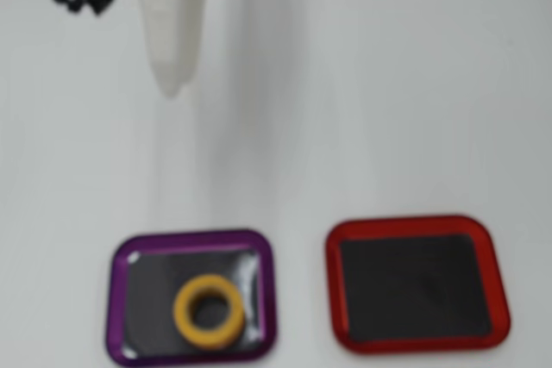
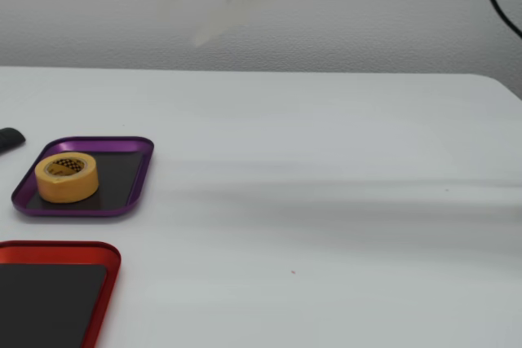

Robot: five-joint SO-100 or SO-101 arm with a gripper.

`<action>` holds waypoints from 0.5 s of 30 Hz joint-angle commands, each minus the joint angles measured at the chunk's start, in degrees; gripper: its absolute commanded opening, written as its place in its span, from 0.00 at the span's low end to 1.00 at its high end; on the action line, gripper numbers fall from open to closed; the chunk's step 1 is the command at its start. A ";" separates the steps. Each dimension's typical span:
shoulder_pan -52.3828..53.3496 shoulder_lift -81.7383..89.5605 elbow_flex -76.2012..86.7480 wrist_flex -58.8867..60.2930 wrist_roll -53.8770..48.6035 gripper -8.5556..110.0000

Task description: Grasp a tape and put it in the right purple dish.

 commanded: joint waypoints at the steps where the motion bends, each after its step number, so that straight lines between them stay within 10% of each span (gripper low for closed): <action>1: -0.70 13.54 4.48 2.29 1.67 0.15; 15: -0.79 62.31 56.78 0.00 3.08 0.15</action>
